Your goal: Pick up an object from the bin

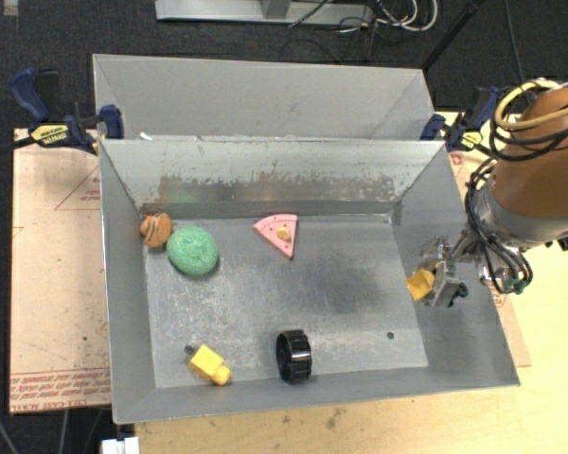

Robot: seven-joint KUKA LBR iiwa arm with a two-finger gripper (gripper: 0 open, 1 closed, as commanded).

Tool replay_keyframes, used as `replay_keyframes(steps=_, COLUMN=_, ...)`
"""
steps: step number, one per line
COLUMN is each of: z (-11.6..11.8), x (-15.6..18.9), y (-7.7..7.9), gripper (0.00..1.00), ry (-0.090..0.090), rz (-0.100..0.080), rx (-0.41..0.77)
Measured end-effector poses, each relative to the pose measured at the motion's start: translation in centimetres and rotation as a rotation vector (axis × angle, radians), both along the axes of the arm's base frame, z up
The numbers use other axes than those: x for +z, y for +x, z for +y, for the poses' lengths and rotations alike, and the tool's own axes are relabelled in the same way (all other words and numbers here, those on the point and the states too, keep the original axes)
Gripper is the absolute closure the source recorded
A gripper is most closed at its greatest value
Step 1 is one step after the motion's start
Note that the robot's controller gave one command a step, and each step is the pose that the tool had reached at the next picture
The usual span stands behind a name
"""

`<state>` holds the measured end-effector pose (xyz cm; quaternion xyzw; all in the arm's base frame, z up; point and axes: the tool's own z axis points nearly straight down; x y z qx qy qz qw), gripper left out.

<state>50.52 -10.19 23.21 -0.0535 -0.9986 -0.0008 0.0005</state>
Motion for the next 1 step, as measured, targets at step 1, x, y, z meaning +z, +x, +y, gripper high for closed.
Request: replay_keyframes(steps=1, z=-0.99, x=6.8, y=1.04, gripper=1.0, ry=-0.001, rz=-0.002, rx=0.008)
